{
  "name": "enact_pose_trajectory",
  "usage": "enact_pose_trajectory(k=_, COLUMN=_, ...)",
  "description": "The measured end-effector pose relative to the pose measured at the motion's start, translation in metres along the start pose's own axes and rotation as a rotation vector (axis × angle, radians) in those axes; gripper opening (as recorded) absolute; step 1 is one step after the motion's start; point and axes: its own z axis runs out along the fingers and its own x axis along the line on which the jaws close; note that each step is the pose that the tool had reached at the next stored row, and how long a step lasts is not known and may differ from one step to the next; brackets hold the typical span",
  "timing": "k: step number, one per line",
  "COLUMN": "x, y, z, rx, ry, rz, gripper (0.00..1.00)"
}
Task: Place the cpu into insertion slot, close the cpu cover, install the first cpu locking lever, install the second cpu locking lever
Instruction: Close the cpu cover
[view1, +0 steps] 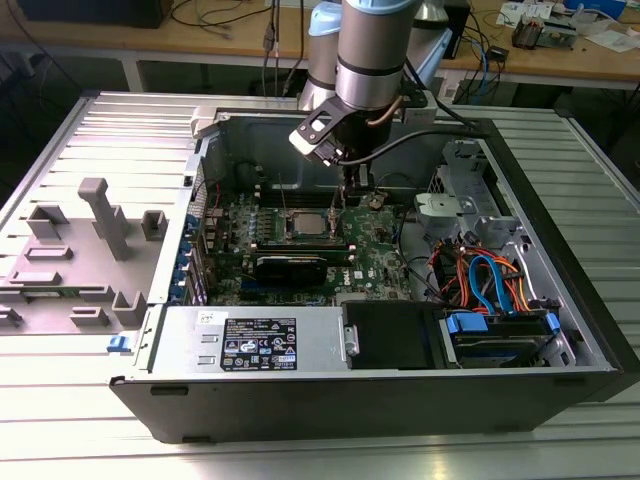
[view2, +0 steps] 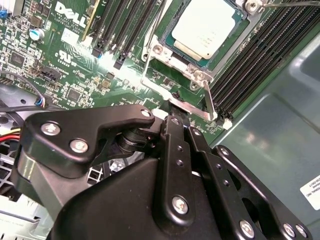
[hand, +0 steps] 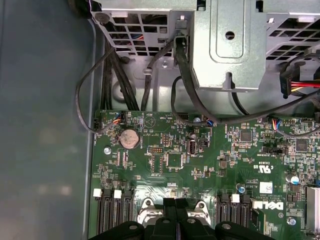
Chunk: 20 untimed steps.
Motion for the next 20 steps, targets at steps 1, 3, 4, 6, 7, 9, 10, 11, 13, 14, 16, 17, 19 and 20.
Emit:
enact_pose_trajectory(k=1, x=0.0000, y=-0.0005, z=0.0000, rx=0.0000, ry=0.0000, rz=0.000, gripper=0.11)
enact_pose_trajectory(k=3, x=0.0001, y=-0.0019, z=-0.0001, rx=0.0001, ry=0.0000, rz=0.000, gripper=0.11)
enact_pose_trajectory(k=4, x=0.0001, y=-0.0024, z=-0.0001, rx=0.0000, ry=-0.0001, rz=0.000, gripper=0.11)
enact_pose_trajectory(k=6, x=0.0002, y=-0.0046, z=-0.0001, rx=0.0000, ry=-0.0001, rz=0.000, gripper=0.11)
enact_pose_trajectory(k=7, x=0.0002, y=-0.0053, z=-0.0001, rx=0.0000, ry=-0.0001, rz=0.000, gripper=0.11)
enact_pose_trajectory(k=9, x=0.0003, y=-0.0062, z=-0.0002, rx=0.0000, ry=0.0000, rz=0.000, gripper=0.11)
enact_pose_trajectory(k=10, x=0.0003, y=-0.0067, z=-0.0002, rx=0.0001, ry=0.0000, rz=0.000, gripper=0.11)
enact_pose_trajectory(k=11, x=0.0003, y=-0.0071, z=-0.0002, rx=0.0000, ry=0.0000, rz=0.000, gripper=0.11)
enact_pose_trajectory(k=13, x=0.0003, y=-0.0079, z=-0.0002, rx=0.0000, ry=0.0000, rz=0.000, gripper=0.11)
enact_pose_trajectory(k=14, x=0.0004, y=-0.0083, z=-0.0002, rx=0.0001, ry=0.0000, rz=0.000, gripper=0.11)
enact_pose_trajectory(k=16, x=0.0004, y=-0.0093, z=-0.0002, rx=0.0000, ry=0.0000, rz=0.000, gripper=0.11)
enact_pose_trajectory(k=17, x=0.0004, y=-0.0096, z=-0.0002, rx=0.0000, ry=0.0000, rz=0.000, gripper=0.11)
enact_pose_trajectory(k=19, x=0.0005, y=-0.0108, z=-0.0003, rx=0.0000, ry=0.0000, rz=0.000, gripper=0.11)
enact_pose_trajectory(k=20, x=0.0005, y=-0.0113, z=-0.0003, rx=0.0000, ry=-0.0001, rz=0.000, gripper=0.11)
